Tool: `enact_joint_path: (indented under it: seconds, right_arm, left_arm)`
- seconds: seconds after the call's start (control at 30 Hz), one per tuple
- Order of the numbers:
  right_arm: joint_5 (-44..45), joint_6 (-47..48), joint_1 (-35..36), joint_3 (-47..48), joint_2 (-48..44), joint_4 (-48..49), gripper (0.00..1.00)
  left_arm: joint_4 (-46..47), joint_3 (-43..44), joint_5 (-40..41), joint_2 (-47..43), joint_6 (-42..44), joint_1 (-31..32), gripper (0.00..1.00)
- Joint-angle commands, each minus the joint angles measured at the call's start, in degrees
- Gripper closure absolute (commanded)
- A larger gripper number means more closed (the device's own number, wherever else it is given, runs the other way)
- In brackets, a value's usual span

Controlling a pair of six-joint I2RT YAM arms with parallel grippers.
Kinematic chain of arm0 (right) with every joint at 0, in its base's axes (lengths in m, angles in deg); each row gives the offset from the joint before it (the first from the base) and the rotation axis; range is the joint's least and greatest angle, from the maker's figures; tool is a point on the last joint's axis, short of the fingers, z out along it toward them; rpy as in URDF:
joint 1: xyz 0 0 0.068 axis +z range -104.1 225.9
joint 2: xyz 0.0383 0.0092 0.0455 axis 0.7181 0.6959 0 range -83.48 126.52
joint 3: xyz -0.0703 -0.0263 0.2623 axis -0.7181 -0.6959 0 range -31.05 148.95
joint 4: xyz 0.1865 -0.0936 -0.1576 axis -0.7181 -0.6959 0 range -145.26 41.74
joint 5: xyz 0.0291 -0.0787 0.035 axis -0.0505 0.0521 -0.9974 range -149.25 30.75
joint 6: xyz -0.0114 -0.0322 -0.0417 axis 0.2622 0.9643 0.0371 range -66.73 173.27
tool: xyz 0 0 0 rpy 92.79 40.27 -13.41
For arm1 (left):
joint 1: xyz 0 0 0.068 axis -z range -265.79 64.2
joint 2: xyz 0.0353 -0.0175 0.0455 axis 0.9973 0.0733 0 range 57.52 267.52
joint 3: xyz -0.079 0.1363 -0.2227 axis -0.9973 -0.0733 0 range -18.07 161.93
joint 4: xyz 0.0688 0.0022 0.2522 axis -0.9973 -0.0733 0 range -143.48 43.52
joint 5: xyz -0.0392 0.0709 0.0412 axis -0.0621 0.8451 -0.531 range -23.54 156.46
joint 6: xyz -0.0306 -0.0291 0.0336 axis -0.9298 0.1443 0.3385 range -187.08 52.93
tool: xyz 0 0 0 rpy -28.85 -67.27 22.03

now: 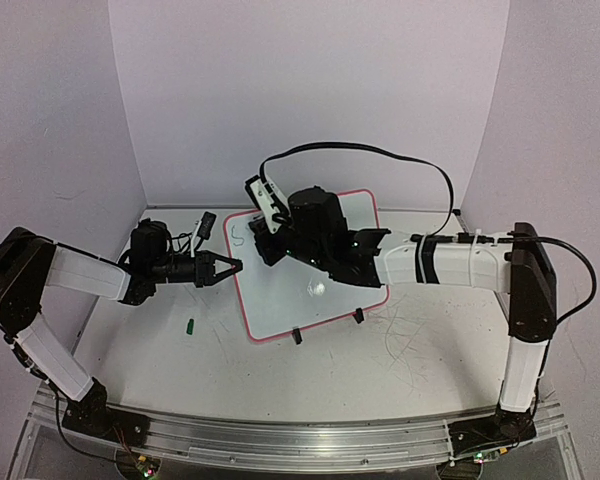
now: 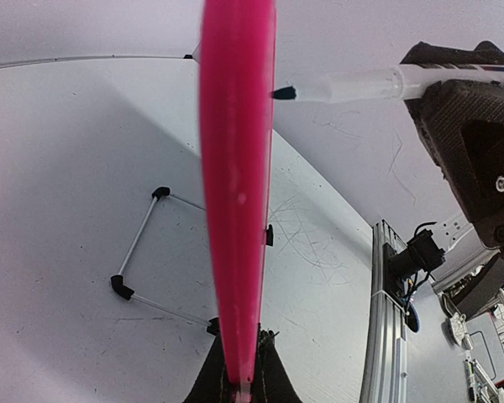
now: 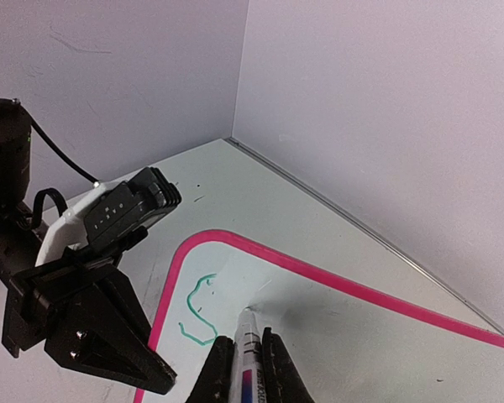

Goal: Write a sentence on the whiteboard

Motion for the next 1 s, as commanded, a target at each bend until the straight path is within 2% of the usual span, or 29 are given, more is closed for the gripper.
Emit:
enact_joint_path:
  seconds: [0.0,0.97]
  right_arm:
    - [0.9,0.4,0.1,2.7,0.9,1.7,1.0]
    - [1.6,-2.1,0.5,-2.7,-0.3,0.8,1.0]
  left_arm:
    - [-1.1,1.9,2.6,-0.6,3.5,0.4,1.0]
    - [-1.5,2.3,2.7,-0.6,3.5,0.4,1.0]
